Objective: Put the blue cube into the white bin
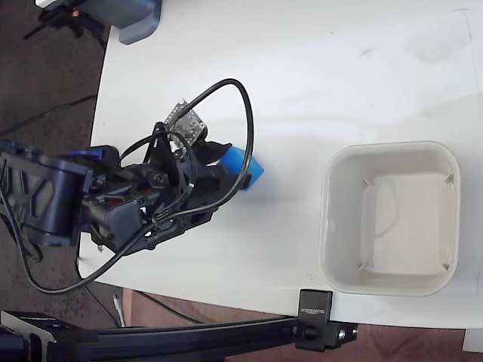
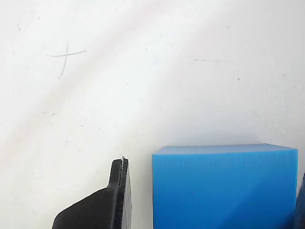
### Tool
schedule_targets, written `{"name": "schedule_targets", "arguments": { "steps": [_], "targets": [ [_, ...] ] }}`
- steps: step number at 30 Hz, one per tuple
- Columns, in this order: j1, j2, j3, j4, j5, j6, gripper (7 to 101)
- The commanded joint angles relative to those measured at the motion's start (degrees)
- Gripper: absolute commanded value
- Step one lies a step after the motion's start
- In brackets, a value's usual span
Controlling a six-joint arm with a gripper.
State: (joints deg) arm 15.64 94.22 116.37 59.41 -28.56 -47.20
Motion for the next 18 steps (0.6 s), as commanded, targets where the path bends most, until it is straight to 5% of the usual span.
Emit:
{"name": "schedule_targets", "arguments": {
  "steps": [1, 7, 18],
  "targets": [
    [0.79, 0.79, -2.02, -0.44, -1.05, 0.00, 72.3],
    [1.14, 1.93, -0.79, -3.08, -0.26, 1.49, 55.1],
    [-1.41, 7.38, -0.44, -5.54, 3.96, 9.76, 47.6]
  ]
}}
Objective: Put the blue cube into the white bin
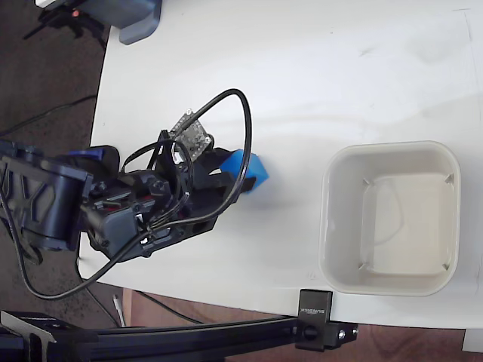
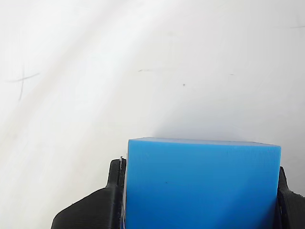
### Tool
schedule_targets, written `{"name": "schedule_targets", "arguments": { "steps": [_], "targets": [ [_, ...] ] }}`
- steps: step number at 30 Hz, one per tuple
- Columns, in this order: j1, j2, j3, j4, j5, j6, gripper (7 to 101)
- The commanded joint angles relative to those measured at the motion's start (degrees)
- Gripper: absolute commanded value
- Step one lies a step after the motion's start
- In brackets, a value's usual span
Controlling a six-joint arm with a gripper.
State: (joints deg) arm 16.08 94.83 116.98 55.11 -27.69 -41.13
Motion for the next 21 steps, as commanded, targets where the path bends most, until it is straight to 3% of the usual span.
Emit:
{"name": "schedule_targets", "arguments": {
  "steps": [1, 6, 12, 15, 21],
  "targets": [
    [-2.55, 8.00, -1.76, -0.97, 4.22, 5.62, 47.6],
    [-8.26, 12.30, -9.14, -1.23, 13.45, 19.78, 48.1],
    [-10.28, 10.81, -14.50, -15.73, 20.21, 34.10, 46.2],
    [-9.49, 5.36, -19.69, -18.37, 22.32, 35.42, 47.6],
    [-7.38, -3.25, -23.99, -30.41, 22.41, 37.79, 48.7]
  ]
}}
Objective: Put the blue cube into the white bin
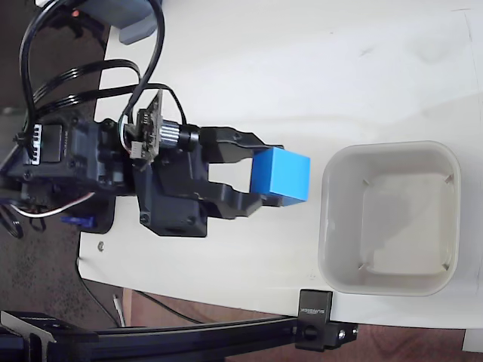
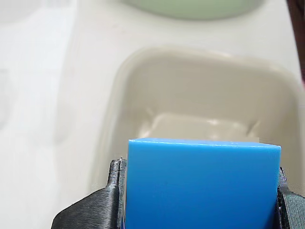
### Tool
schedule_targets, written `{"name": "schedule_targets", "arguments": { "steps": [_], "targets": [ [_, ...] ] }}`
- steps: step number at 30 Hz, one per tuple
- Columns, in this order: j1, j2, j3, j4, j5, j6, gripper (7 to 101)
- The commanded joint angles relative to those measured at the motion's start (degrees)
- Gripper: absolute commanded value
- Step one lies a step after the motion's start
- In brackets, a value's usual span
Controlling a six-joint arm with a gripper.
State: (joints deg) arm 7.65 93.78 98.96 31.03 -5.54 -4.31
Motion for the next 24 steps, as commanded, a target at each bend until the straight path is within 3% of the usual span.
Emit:
{"name": "schedule_targets", "arguments": {
  "steps": [1, 4, 12, 14, 15, 16, 17, 24],
  "targets": [
    [1.41, -4.04, -6.94, -8.00, 0.09, 1.32, 50.8],
    [2.90, -8.88, -8.09, -14.50, -0.88, 2.55, 50.8],
    [5.45, -18.28, -12.22, -23.29, -3.16, 5.01, 49.7],
    [5.62, -18.54, -12.66, -22.59, -3.69, 5.19, 58.9],
    [5.62, -18.37, -12.83, -21.97, -4.04, 5.36, 73.4],
    [5.62, -18.02, -12.92, -21.36, -4.31, 5.54, 95.2],
    [5.54, -17.67, -12.92, -20.65, -4.48, 5.62, 100.0],
    [3.69, -13.10, -9.58, -19.95, -3.43, 5.80, 100.3]
  ]
}}
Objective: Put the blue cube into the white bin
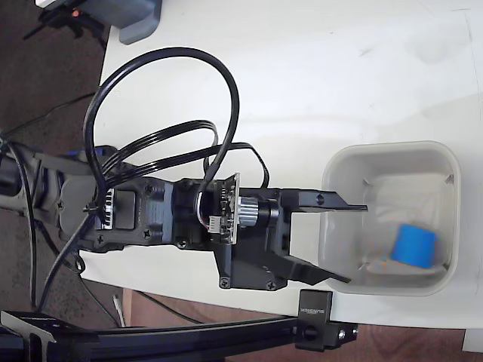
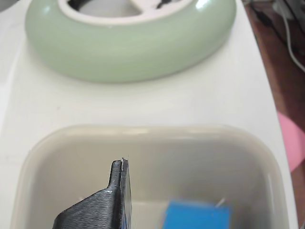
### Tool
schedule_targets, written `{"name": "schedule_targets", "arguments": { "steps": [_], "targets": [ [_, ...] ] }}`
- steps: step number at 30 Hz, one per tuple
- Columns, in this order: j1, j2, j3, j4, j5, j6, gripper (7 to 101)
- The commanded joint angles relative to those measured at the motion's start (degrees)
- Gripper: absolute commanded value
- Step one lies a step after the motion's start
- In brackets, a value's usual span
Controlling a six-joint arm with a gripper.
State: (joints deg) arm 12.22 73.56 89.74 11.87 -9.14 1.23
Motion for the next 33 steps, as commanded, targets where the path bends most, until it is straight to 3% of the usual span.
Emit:
{"name": "schedule_targets", "arguments": {
  "steps": [1, 7, 13, 17, 21, 25, 33],
  "targets": [
    [-1.32, 8.35, 0.70, -0.79, 0.79, 0.26, 100.3],
    [-4.83, 26.10, 13.01, 11.87, 7.12, -2.72, 100.3],
    [-10.99, 52.21, 36.83, 24.96, 14.68, -4.48, 100.3],
    [-17.58, 67.24, 53.96, 26.81, 19.69, -1.58, 100.3],
    [-19.25, 79.28, 66.01, 28.21, 19.42, 0.79, 100.3],
    [-23.38, 87.54, 71.10, 31.73, 22.76, 2.99, 100.3],
    [-26.02, 99.23, 80.60, 31.46, 26.54, 4.39, 100.3]
  ]
}}
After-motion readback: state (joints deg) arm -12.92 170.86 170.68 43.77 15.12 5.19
